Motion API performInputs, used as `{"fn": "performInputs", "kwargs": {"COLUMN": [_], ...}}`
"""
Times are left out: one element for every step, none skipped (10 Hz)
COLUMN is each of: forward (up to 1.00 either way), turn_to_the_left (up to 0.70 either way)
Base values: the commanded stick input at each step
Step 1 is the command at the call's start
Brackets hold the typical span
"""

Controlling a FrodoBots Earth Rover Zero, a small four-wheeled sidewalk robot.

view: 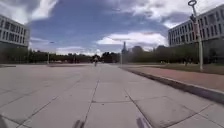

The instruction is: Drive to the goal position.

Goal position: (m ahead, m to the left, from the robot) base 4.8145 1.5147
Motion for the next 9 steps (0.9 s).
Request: {"fn": "performInputs", "kwargs": {"forward": [0.0,0.0,0.0,0.0,0.09,0.59,0.7,0.7,0.7], "turn_to_the_left": [0.0,0.0,0.0,0.0,0.0,0.0,0.09,0.26,0.15]}}
